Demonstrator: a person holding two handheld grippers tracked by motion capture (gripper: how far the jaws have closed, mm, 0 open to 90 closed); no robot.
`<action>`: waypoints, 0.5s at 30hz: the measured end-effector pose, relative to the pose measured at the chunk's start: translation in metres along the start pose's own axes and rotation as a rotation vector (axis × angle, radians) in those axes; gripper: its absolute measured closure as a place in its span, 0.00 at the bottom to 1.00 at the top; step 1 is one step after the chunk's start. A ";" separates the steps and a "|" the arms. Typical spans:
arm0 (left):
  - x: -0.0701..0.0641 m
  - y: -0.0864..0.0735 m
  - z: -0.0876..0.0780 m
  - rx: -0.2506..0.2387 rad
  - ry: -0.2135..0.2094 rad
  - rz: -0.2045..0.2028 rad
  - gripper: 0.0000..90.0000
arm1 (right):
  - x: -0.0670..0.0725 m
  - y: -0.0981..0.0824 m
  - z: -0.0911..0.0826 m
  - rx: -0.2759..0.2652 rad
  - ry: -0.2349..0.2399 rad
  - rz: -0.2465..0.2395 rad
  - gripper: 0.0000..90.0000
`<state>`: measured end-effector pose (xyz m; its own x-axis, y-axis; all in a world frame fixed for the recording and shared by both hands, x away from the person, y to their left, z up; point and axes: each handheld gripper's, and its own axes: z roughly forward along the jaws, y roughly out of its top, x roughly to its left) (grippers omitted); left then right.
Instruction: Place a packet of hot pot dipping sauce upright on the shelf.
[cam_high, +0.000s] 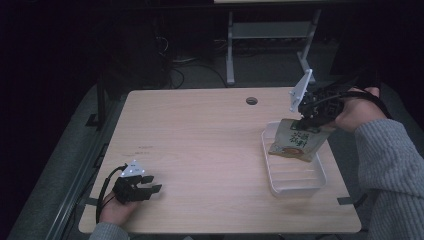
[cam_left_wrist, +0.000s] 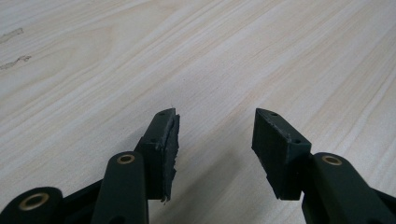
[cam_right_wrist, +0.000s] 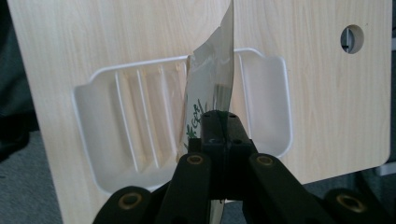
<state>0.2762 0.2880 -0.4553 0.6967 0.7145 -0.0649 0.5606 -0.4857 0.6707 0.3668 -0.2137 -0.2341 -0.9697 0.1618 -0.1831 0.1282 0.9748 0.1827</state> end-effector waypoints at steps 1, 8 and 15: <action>0.000 0.000 0.000 0.000 0.000 0.001 0.56 | 0.000 0.000 0.001 0.005 -0.006 -0.005 1.00; 0.000 0.000 0.000 -0.003 -0.003 -0.007 0.56 | 0.002 -0.002 0.003 0.001 -0.012 -0.032 1.00; 0.001 0.000 0.000 -0.003 -0.004 -0.011 0.55 | 0.007 -0.004 0.004 0.014 -0.003 -0.049 0.99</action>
<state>0.2766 0.2886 -0.4557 0.6925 0.7175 -0.0755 0.5671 -0.4766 0.6718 0.3608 -0.2156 -0.2400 -0.9743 0.1140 -0.1945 0.0832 0.9836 0.1598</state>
